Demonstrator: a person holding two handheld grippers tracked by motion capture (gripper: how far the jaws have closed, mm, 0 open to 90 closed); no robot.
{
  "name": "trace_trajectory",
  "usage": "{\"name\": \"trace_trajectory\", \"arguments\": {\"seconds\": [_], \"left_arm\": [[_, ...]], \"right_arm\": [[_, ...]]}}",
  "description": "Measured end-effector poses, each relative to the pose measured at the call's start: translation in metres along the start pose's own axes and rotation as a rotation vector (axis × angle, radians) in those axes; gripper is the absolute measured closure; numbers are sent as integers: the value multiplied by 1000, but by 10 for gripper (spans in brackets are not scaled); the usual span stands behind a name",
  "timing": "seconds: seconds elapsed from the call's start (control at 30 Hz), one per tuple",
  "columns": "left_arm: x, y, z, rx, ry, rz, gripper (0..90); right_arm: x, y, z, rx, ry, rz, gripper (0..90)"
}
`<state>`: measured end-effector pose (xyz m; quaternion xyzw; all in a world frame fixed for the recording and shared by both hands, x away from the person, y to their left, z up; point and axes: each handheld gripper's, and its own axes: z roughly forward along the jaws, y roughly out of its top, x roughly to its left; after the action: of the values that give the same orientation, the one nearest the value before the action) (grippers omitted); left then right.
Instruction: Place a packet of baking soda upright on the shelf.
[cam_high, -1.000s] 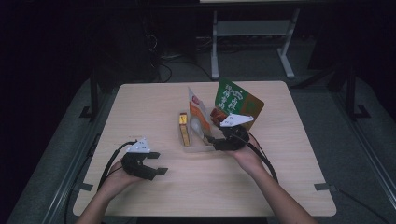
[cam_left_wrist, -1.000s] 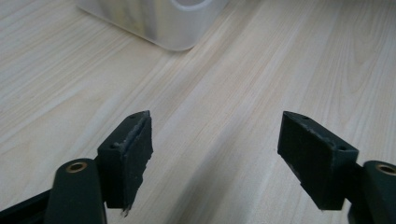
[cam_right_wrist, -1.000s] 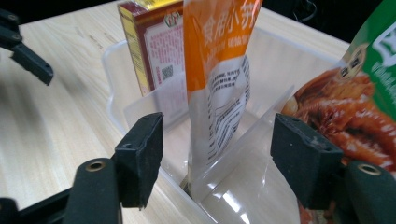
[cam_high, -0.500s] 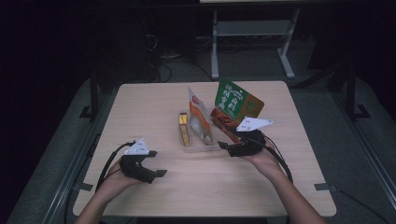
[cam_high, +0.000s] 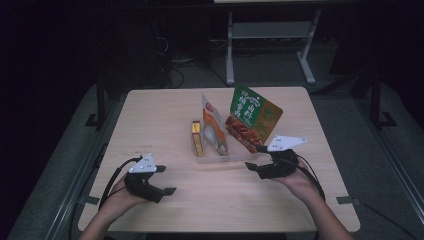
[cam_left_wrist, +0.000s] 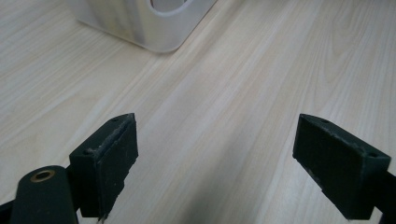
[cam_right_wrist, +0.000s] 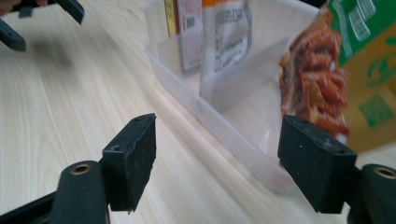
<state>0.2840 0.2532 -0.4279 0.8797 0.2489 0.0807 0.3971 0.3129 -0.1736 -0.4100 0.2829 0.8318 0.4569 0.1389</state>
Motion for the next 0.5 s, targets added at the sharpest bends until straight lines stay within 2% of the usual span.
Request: {"name": "trace_trajectory", "arguments": {"seconds": [0.3,0.5], "left_arm": [[-4,-10,-2,-3,1,4,133],[-6,-21,-9,-5,15,-11,133]], "right_arm": [[-1,-16,-17,5,-20,15,235],[-5,-36,-32,-1,-60,46,218]]}}
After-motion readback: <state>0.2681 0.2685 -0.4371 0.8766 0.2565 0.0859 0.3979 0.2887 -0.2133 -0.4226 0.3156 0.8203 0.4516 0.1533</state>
